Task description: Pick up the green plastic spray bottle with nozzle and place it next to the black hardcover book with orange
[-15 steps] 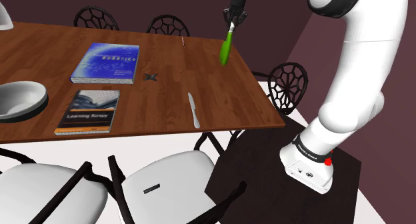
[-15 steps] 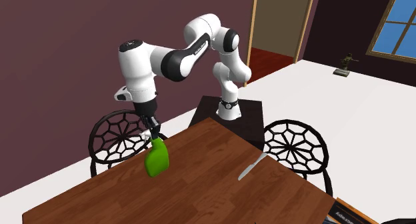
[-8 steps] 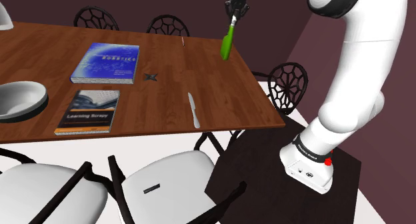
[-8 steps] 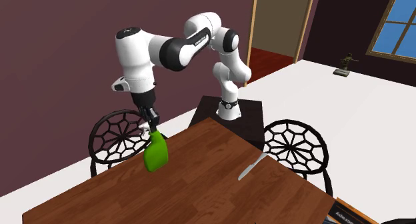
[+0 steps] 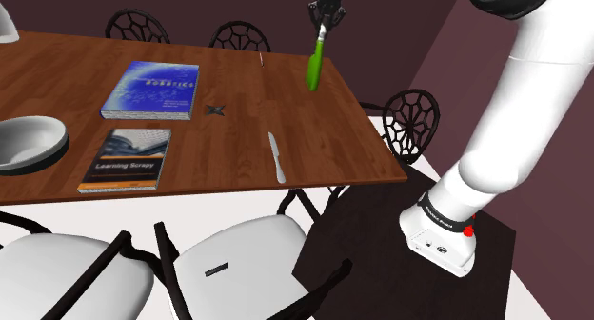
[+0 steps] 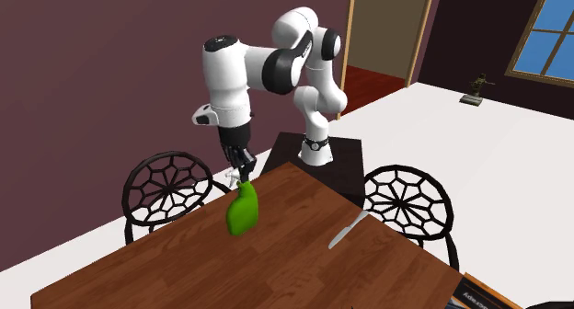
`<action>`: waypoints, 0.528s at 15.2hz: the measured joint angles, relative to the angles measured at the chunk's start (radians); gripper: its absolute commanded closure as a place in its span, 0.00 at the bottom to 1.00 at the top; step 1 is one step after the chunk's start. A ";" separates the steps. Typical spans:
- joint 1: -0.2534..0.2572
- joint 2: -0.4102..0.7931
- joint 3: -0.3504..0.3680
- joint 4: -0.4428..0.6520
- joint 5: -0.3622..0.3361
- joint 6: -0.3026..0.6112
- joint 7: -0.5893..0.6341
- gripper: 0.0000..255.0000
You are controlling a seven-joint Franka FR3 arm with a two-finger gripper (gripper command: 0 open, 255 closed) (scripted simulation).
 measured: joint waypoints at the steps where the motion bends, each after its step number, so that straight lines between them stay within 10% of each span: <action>1: 0.015 -0.021 0.007 -0.033 -0.003 0.013 0.021 1.00; 8: 0.112 -0.126 0.064 -0.174 -0.018 0.052 0.174 1.00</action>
